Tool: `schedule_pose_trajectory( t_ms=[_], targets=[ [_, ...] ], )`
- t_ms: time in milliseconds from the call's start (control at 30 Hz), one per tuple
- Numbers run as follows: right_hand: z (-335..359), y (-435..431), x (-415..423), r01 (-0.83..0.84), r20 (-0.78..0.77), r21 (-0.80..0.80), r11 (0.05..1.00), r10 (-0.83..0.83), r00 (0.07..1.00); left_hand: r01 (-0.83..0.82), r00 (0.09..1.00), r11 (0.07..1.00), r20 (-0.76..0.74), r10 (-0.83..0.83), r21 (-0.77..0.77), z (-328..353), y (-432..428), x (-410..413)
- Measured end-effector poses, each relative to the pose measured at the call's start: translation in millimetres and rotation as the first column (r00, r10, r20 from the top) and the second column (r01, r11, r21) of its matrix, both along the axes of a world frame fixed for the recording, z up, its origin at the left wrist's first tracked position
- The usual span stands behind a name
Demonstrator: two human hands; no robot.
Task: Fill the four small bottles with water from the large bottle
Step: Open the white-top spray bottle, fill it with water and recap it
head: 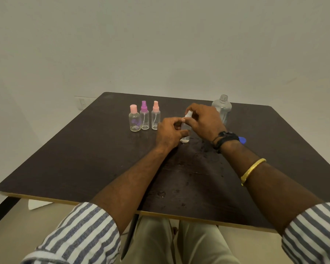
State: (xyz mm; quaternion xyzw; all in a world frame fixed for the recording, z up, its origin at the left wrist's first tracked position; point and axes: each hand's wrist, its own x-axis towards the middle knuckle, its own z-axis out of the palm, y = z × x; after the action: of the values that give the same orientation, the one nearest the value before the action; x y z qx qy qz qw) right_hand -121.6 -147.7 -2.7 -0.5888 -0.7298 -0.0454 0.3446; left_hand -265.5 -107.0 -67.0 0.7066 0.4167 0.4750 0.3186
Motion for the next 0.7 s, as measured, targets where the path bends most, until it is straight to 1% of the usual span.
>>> schedule_pose_trajectory(
  t_ms=[167, 267, 300, 367, 467, 533, 700],
  targets=[
    [-2.1, 7.0, -3.7, 0.094, 0.081, -0.012, 0.995, -0.093, 0.992, 0.010, 1.000, 1.000, -0.005, -0.010, 0.007, 0.0, -0.2, -1.0],
    [-5.3, 9.8, 1.2, 0.065, 0.089, -0.038, 0.997, -0.061, 0.994, 0.007, 1.000, 1.000, -0.002, -0.007, 0.000, 1.2, -0.5, -1.9],
    [-7.0, 8.4, 2.4, 0.034, 0.065, -0.052, 0.998, -0.031, 0.997, 0.017, 1.000, 1.000, 0.008, -0.017, -0.003, 0.8, 0.5, -2.3],
    [-9.1, 2.7, 2.9, -0.029, -0.045, -0.059, 0.998, 0.026, 0.999, 0.030, 0.999, 1.000, 0.023, -0.030, -0.004, -0.2, 1.0, -2.7],
    [-8.7, -1.4, 2.1, -0.063, -0.162, 0.006, 0.998, 0.063, 0.985, 0.036, 0.999, 0.999, 0.037, -0.036, -0.009, -0.4, -0.3, -2.3],
    [-6.2, -0.2, 2.2, -0.076, -0.193, 0.005, 0.997, 0.076, 0.978, 0.021, 1.000, 1.000, 0.021, -0.021, -0.011, 0.4, -0.8, -2.2],
    [0.2, 1.8, 4.7, -0.085, -0.192, -0.110, 0.990, 0.063, 0.979, 0.021, 0.999, 1.000, 0.024, -0.021, -0.013, -1.7, 1.5, -1.2]
  ],
)
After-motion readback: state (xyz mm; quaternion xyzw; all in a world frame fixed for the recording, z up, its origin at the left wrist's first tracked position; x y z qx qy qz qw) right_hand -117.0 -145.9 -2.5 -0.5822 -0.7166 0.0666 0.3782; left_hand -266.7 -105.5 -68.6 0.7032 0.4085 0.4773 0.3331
